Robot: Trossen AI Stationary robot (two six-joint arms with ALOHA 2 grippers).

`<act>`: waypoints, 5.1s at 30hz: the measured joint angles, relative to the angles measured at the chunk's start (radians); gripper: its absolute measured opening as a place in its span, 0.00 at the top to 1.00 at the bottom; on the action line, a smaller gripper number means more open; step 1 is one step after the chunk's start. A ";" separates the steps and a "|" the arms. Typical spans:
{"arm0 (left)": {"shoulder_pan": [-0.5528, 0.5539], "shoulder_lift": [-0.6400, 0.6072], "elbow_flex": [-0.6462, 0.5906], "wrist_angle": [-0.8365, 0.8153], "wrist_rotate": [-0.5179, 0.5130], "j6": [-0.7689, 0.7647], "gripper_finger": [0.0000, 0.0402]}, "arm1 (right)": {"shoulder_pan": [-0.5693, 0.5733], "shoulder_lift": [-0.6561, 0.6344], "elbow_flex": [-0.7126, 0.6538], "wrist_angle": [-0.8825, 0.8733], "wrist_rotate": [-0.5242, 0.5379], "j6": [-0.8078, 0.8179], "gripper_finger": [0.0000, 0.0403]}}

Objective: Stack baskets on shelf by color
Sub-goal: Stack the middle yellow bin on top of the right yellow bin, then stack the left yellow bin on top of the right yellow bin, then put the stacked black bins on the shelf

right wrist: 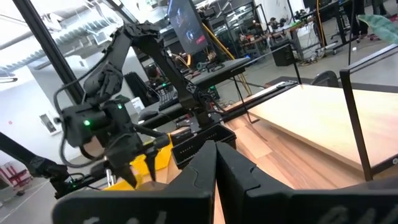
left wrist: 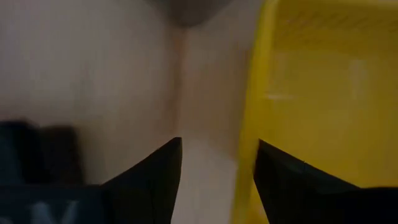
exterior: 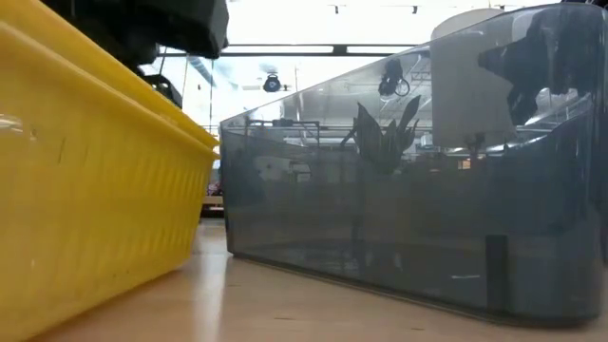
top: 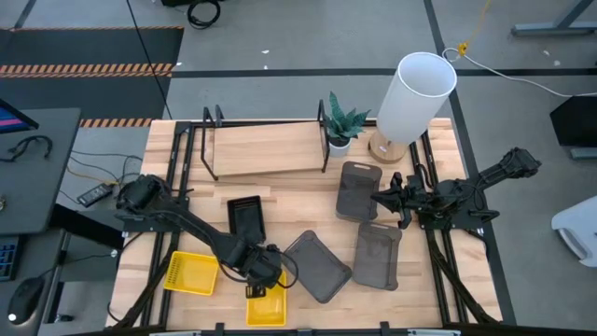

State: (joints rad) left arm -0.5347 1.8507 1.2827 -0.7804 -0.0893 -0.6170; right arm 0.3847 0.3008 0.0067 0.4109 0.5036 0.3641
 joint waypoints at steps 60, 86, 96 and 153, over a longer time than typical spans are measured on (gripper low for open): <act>-0.358 -0.378 -0.339 -0.099 -0.025 -1.220 0.49 | 0.000 0.000 0.000 0.007 0.000 0.000 0.96; -0.260 -0.378 -0.283 0.087 0.174 -0.746 0.95 | 0.000 0.000 0.000 0.007 0.000 0.000 0.96; -0.262 -0.378 0.053 -0.130 0.142 -0.499 0.96 | 0.000 0.000 0.000 0.007 0.000 0.000 0.96; -0.090 -0.170 0.068 0.013 -0.053 -0.155 0.55 | 0.000 0.000 0.000 0.016 0.000 0.000 0.96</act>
State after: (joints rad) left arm -0.6247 1.6805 1.3502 -0.7677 -0.1422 -0.7717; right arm 0.3847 0.3009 0.0067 0.4266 0.5036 0.3641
